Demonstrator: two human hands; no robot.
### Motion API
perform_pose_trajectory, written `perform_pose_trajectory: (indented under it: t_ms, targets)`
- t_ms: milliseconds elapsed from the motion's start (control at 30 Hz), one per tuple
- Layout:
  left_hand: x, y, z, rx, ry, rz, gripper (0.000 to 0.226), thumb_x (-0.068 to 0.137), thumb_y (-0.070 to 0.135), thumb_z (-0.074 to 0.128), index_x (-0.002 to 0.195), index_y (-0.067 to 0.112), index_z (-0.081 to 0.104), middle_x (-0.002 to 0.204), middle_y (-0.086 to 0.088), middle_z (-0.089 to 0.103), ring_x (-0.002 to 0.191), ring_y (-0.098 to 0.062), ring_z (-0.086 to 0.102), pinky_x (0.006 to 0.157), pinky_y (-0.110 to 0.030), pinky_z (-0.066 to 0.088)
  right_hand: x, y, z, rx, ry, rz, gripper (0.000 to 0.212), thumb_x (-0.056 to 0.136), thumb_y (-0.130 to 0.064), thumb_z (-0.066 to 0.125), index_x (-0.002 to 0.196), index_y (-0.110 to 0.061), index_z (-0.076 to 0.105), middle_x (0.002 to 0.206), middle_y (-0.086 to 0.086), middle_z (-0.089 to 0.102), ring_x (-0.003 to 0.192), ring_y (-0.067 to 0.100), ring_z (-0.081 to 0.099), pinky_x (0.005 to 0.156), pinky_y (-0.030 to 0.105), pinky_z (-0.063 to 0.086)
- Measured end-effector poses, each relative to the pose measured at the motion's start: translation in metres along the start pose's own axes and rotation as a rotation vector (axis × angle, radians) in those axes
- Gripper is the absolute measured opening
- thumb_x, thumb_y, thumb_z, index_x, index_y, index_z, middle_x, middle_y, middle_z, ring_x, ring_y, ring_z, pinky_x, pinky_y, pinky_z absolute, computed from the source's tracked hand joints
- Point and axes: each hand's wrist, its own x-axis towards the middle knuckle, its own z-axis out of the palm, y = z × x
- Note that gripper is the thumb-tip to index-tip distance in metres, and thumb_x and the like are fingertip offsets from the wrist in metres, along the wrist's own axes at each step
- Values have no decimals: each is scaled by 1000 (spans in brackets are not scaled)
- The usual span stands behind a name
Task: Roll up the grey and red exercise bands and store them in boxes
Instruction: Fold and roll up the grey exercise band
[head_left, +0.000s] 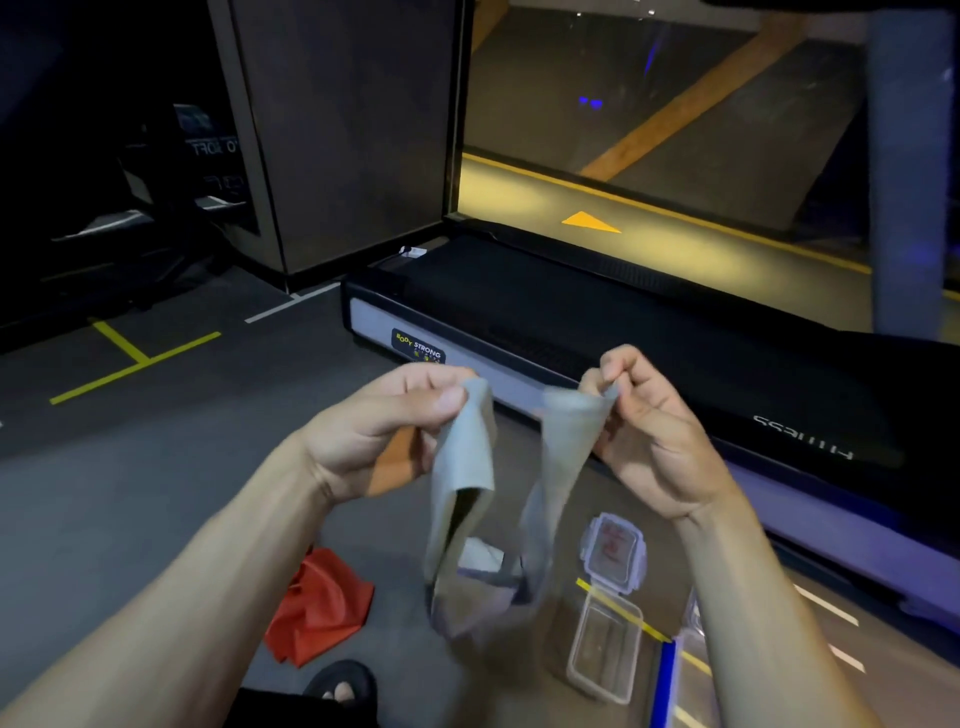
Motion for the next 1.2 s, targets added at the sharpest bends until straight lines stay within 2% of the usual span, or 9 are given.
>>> perform_pose_trajectory:
  t_ms: [67,133,233,367,467,600,800,1033,1200]
  targets:
    - [-1,-2,-1,43,0,-53,40,71,43,89,82,12,67,70,-1,58,61,-11,54,60,-25,40,4,-1,5,70,-24,-50,4,97,-19,54,95,-18,58,78,-2,52,71,14,60,86,43,56]
    - [-1,-3,-4,96,15,-100,43,73,43,87,83,10,62,68,-1,54,60,-10,49,59,-24,36,6,-2,15,119,-35,-60,23,103,-12,38,95,-19,59,75,-2,48,65,13,52,79,39,56]
    - [0,-4,-5,182,29,-153,31,82,35,81,82,10,63,71,-7,47,63,-14,45,62,-28,34,8,0,31,143,-142,-40,3,101,-12,52,101,-12,54,79,3,52,68,15,51,78,35,51]
    - [3,-8,-2,288,72,-144,21,86,30,72,81,10,69,74,-18,48,71,-18,42,67,-37,20,9,14,41,-326,-148,-42,8,97,-14,56,100,-6,57,127,14,66,124,29,61,108,43,48]
    - [5,-11,-3,338,77,-118,41,90,25,72,103,-13,66,125,-33,56,102,-33,48,88,-46,31,10,20,48,-530,-208,27,10,99,-15,57,101,-5,58,137,16,63,138,20,52,111,34,44]
    - [0,-6,-4,491,70,-132,25,94,17,69,88,-7,64,74,-8,58,69,-17,47,67,-27,34,6,16,43,-663,-179,77,11,100,-17,59,103,-7,61,116,15,70,112,28,64,100,43,48]
    - [-2,-11,-11,677,8,-134,37,90,42,74,87,5,68,64,-25,41,59,-37,32,55,-51,30,3,11,39,-791,-233,153,6,102,-13,60,100,-7,62,78,-5,58,74,9,49,72,24,40]
    - [0,-32,-14,668,-135,-286,17,95,14,69,107,4,75,109,-5,76,99,-12,68,92,-34,56,9,-10,34,-59,-38,22,25,85,-31,79,94,-16,62,82,4,52,66,11,51,57,22,39]
    - [1,-11,-9,412,201,126,10,84,18,82,82,11,75,79,-5,71,71,-11,62,65,-22,50,11,-19,15,106,186,-82,10,92,-25,63,93,-17,58,79,0,56,69,13,60,62,25,55]
